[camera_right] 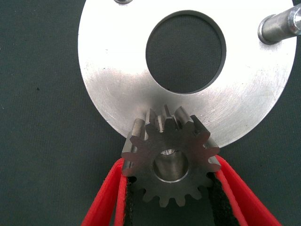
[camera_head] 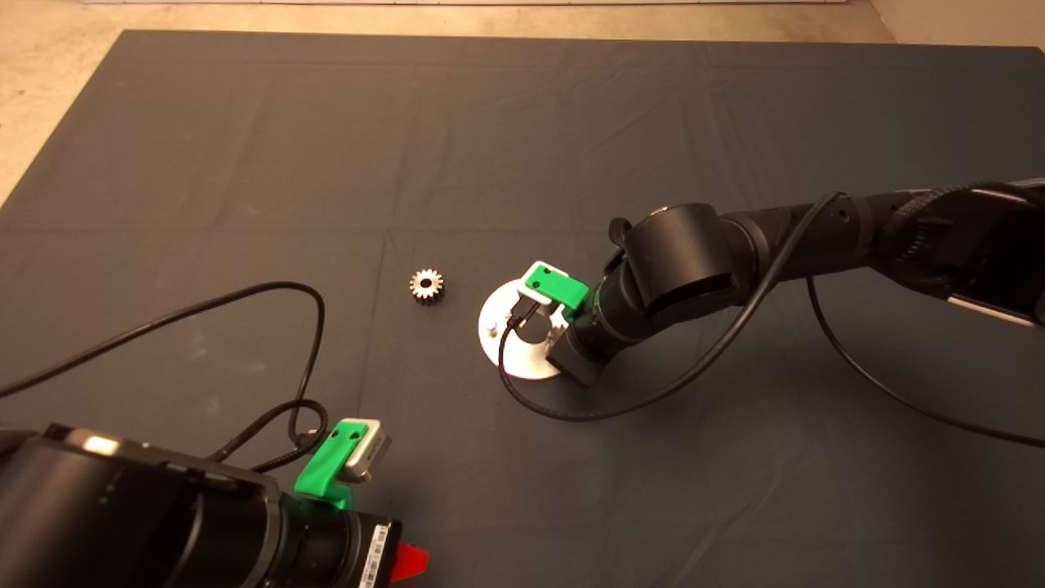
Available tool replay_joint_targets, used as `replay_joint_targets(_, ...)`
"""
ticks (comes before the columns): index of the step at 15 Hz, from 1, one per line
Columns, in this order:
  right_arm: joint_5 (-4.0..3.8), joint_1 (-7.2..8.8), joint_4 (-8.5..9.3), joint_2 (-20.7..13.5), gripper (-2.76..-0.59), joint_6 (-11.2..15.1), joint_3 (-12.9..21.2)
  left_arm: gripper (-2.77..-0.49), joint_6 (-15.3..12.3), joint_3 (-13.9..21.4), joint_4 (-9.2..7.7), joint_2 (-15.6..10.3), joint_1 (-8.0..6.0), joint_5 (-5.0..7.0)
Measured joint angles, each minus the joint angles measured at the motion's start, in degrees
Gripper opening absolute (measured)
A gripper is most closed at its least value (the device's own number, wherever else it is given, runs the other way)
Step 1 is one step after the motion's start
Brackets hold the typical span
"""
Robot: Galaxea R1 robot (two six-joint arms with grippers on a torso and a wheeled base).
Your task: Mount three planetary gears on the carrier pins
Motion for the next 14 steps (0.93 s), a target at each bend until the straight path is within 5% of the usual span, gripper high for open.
replay_joint_targets(8,1.15,0.94,4.01,0.0,-2.44,-4.4,-2.4,-1.77,0.0,0.0,0.0,0.0,-0.02,-0.12)
replay_joint_targets(14,1.23,1.1,4.78,0.2,-2.44,-5.5,-2.9,-1.77,0.0,0.0,0.0,0.0,-0.32,-0.17)
